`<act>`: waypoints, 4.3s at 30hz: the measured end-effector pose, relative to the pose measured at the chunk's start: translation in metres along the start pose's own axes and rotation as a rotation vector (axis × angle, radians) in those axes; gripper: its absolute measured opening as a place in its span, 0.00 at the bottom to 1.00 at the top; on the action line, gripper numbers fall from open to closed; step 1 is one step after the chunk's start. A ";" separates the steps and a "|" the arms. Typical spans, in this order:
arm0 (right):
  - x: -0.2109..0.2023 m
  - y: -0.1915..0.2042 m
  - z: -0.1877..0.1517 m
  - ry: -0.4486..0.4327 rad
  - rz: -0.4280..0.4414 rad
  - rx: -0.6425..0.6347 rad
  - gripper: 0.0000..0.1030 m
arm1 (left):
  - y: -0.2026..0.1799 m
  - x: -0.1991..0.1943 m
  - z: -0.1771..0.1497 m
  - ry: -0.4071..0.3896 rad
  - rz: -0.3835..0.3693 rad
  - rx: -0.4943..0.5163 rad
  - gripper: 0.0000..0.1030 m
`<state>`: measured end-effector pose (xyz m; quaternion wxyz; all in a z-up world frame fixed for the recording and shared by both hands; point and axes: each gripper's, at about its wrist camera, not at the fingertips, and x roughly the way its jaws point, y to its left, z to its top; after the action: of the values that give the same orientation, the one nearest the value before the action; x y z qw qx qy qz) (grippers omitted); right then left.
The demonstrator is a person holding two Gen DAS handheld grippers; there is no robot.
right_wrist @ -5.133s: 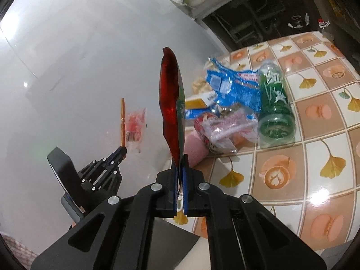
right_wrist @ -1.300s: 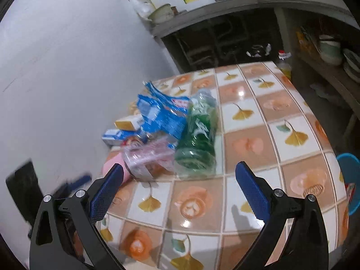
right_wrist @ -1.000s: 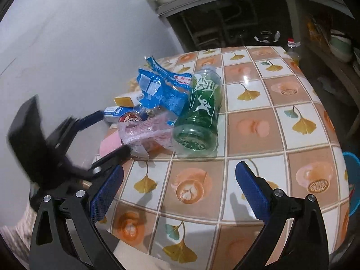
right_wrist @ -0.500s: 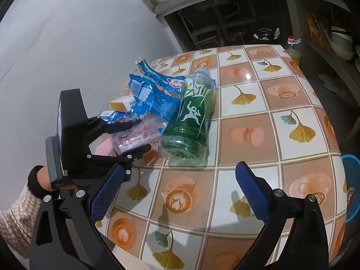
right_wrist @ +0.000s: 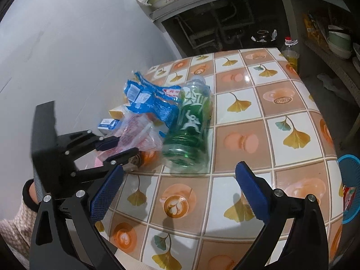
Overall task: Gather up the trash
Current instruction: 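Grasp the clear plastic bag with the left tool, then grasp the pink sponge with the right tool while the left tool holds the clear bag, then carry the pink sponge and clear bag to the blue wastebasket with both tools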
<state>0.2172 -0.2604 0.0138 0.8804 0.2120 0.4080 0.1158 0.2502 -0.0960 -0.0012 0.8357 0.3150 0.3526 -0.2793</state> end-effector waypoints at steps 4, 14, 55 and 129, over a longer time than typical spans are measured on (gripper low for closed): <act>-0.005 0.004 0.002 -0.010 0.003 -0.012 0.94 | 0.008 -0.024 -0.013 -0.043 -0.012 -0.106 0.18; -0.004 0.028 0.008 -0.001 0.070 -0.053 0.93 | 0.022 -0.076 -0.078 -0.092 -0.042 -0.385 0.17; 0.218 0.222 -0.019 0.464 0.081 -0.547 0.83 | 0.029 -0.083 -0.211 0.040 -0.059 -0.780 0.17; -0.117 -0.389 -0.140 -0.042 -0.418 0.852 0.76 | -0.288 0.153 0.236 0.318 -0.809 -0.198 0.17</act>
<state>0.0467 -0.6091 -0.1703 0.7275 0.4701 0.4351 -0.2458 0.2402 -0.4902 -0.0833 0.6207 0.1092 0.5966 -0.4969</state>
